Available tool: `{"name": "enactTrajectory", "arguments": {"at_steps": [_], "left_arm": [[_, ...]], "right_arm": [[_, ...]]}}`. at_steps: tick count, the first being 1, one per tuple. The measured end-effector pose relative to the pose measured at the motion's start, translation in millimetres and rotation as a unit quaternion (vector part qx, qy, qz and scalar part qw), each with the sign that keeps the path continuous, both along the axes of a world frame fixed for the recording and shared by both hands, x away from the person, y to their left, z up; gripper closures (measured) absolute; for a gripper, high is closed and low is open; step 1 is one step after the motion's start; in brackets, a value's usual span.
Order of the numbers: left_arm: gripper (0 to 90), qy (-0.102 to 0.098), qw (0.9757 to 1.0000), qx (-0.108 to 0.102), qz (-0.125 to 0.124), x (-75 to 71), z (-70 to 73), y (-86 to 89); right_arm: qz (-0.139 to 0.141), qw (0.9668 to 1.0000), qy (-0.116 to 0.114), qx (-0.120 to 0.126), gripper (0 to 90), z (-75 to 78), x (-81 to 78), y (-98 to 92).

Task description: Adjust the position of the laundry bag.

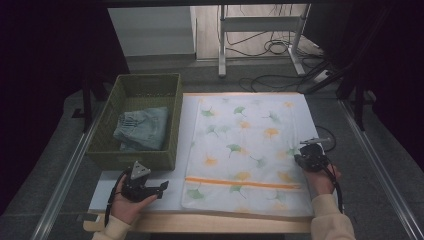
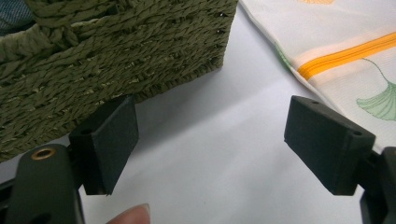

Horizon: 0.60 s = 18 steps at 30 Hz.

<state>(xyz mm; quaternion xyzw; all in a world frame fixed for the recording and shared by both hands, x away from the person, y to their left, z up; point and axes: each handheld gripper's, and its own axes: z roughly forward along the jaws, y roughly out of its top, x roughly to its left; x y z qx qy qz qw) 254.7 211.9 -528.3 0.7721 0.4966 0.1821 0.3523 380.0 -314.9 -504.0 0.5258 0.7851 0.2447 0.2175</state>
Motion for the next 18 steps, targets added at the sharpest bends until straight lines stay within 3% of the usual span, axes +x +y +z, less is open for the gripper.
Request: {"name": "enactTrajectory", "arguments": {"at_steps": [14,18], "left_arm": [[17.4,0.001,1.0000,0.001,0.004,1.5,-1.0,0.2],[17.4,0.001,1.0000,0.002,0.003,1.2,-0.6,-0.5]], "right_arm": [[0.015,0.9997,-0.018,0.006,89.0,0.0,32.2,9.7],[0.014,0.9997,-0.020,0.006,89.1,0.8,33.0,7.7]]}}
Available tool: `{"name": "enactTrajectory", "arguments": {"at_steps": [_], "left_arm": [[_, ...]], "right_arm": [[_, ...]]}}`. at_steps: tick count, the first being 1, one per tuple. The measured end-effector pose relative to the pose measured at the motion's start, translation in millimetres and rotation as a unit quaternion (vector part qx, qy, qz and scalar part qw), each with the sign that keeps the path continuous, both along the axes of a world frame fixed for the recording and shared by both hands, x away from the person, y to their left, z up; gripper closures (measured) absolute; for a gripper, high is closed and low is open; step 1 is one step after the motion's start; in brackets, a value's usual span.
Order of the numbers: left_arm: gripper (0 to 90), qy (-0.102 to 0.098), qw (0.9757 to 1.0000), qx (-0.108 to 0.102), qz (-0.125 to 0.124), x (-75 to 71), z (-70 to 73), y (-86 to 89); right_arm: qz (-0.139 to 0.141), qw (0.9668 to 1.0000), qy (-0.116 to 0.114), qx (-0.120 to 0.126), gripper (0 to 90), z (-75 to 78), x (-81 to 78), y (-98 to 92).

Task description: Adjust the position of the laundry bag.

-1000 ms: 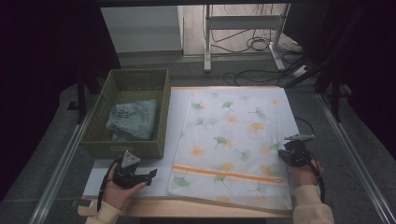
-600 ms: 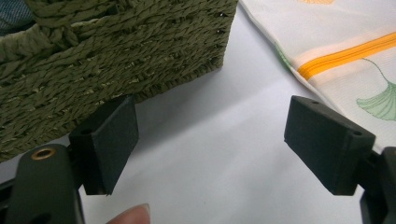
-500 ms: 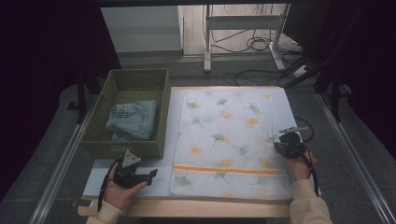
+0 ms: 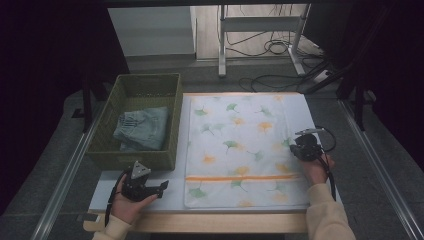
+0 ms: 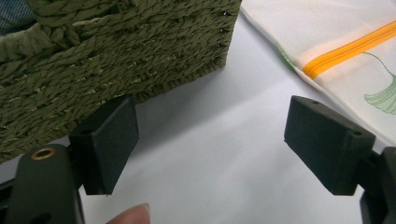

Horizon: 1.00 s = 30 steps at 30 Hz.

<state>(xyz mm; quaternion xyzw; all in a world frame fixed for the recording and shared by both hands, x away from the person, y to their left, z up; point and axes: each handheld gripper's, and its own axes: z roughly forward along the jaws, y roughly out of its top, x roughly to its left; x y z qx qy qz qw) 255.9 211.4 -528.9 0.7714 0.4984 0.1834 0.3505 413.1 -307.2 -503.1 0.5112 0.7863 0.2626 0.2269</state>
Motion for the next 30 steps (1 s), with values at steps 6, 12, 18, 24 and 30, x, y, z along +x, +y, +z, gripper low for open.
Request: {"name": "enactTrajectory", "arguments": {"at_steps": [6,12,18,24,30], "left_arm": [[17.4,-0.001,1.0000,0.001,-0.003,-0.5,0.5,-0.4],[17.4,-0.004,1.0000,-0.001,-0.001,-1.1,2.3,1.0],[17.4,-0.005,1.0000,0.000,-0.002,-1.4,2.5,1.2],[17.4,-0.006,1.0000,-0.001,-0.003,-1.5,3.0,0.7],[17.2,-0.007,1.0000,-0.007,-0.002,-2.1,4.1,0.1]], "right_arm": [[-0.003,0.9999,0.000,0.011,89.0,0.8,-3.7,-7.8],[0.000,0.9999,0.001,0.014,88.0,-0.3,-4.7,-8.5],[-0.005,0.9997,-0.001,0.026,70.0,3.4,-8.0,-11.2],[-0.004,0.9994,-0.012,0.031,57.8,12.9,-18.1,-15.7],[0.012,0.9989,-0.023,0.038,53.1,17.0,-30.5,-16.8]]}}
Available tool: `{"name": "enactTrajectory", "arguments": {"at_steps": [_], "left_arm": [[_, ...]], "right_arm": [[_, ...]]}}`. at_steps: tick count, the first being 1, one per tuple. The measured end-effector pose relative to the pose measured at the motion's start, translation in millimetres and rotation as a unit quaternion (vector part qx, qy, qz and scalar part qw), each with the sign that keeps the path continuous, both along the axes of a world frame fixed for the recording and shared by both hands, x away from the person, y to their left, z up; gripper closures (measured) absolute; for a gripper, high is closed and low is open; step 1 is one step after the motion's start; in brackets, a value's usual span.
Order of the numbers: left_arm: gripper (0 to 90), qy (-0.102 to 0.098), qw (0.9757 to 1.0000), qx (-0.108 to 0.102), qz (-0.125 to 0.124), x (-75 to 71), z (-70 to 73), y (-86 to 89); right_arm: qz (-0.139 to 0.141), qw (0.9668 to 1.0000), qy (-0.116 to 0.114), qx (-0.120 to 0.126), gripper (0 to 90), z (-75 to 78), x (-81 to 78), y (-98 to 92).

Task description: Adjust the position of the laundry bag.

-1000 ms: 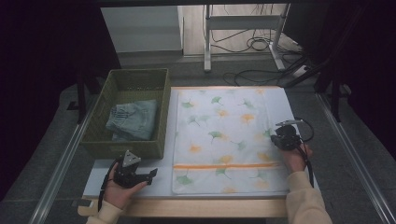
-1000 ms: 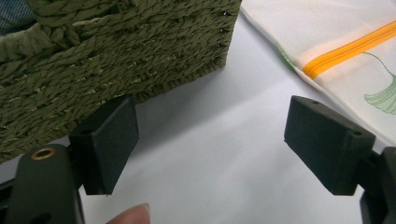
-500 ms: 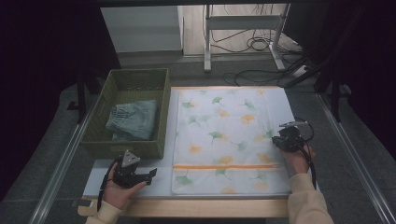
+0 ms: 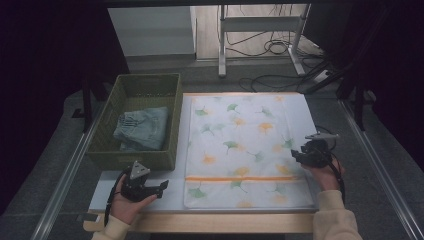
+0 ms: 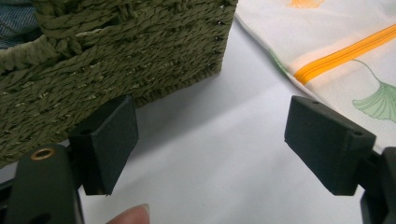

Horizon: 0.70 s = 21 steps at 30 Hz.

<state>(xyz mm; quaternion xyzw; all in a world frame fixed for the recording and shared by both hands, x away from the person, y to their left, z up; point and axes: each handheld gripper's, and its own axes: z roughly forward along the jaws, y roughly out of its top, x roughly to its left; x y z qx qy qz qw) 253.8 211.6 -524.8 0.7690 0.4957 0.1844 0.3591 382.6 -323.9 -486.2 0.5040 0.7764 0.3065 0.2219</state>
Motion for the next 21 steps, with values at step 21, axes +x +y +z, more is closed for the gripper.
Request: {"name": "enactTrajectory", "arguments": {"at_steps": [21], "left_arm": [[18.3,-0.016,0.9994,0.000,-0.032,8.2,10.0,-27.4]], "right_arm": [[0.033,0.9983,-0.004,0.048,42.0,-1.8,-66.0,-22.4]]}}
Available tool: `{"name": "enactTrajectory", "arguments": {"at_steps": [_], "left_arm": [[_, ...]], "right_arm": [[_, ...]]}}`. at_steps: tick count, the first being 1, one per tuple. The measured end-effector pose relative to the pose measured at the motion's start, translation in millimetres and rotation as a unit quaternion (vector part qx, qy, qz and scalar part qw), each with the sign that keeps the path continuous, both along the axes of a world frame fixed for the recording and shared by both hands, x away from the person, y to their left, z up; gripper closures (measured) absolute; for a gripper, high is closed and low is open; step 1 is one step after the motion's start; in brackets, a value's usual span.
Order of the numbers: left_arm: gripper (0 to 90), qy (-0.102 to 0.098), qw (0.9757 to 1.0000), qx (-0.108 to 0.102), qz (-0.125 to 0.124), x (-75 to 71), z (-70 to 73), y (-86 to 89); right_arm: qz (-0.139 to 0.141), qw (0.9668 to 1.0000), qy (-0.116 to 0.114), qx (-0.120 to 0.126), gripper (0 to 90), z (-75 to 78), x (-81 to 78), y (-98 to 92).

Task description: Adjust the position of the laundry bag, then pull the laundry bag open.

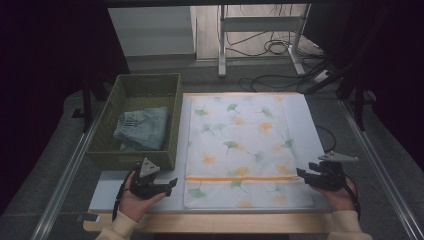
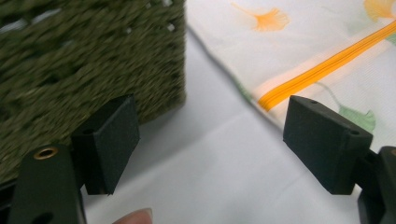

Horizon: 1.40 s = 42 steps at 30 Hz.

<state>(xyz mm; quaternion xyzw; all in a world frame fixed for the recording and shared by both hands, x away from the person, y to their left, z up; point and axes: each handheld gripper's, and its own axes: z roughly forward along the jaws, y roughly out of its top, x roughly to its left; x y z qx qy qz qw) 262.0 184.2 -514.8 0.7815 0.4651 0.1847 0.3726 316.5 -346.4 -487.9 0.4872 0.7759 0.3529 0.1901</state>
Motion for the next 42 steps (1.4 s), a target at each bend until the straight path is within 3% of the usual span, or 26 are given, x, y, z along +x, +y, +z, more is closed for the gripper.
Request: {"name": "enactTrajectory", "arguments": {"at_steps": [6,11,26,30,38,39,42], "left_arm": [[18.1,0.004,0.9999,0.003,-0.016,5.4,-1.0,-10.5],[17.7,0.006,0.9996,-0.009,-0.027,8.2,2.1,-19.4],[21.2,0.006,0.9988,-0.026,-0.041,9.2,7.9,-44.1],[21.2,0.004,0.9977,-0.034,-0.058,8.3,13.1,-57.9],[23.4,0.034,0.9935,-0.058,-0.092,13.3,18.2,-92.2],[23.3,0.035,0.9927,-0.058,-0.100,13.7,20.5,-103.3],[22.5,0.034,0.9926,-0.051,-0.105,13.6,22.0,-114.7]], "right_arm": [[0.006,0.9999,0.009,-0.004,41.0,-2.2,-10.7,1.6],[0.014,0.9998,0.013,-0.007,39.9,-6.3,-18.1,3.6],[0.002,0.9999,0.010,-0.004,39.7,-8.3,-8.9,-6.9],[0.005,0.9999,0.009,-0.005,39.7,-9.8,-6.0,-5.3],[0.009,0.9999,0.006,0.006,38.8,-8.0,-6.0,-6.7],[0.008,0.9999,0.003,0.014,38.6,-7.5,-6.7,-7.5],[0.011,0.9999,0.005,0.010,38.4,-9.4,-6.6,-6.6]]}}
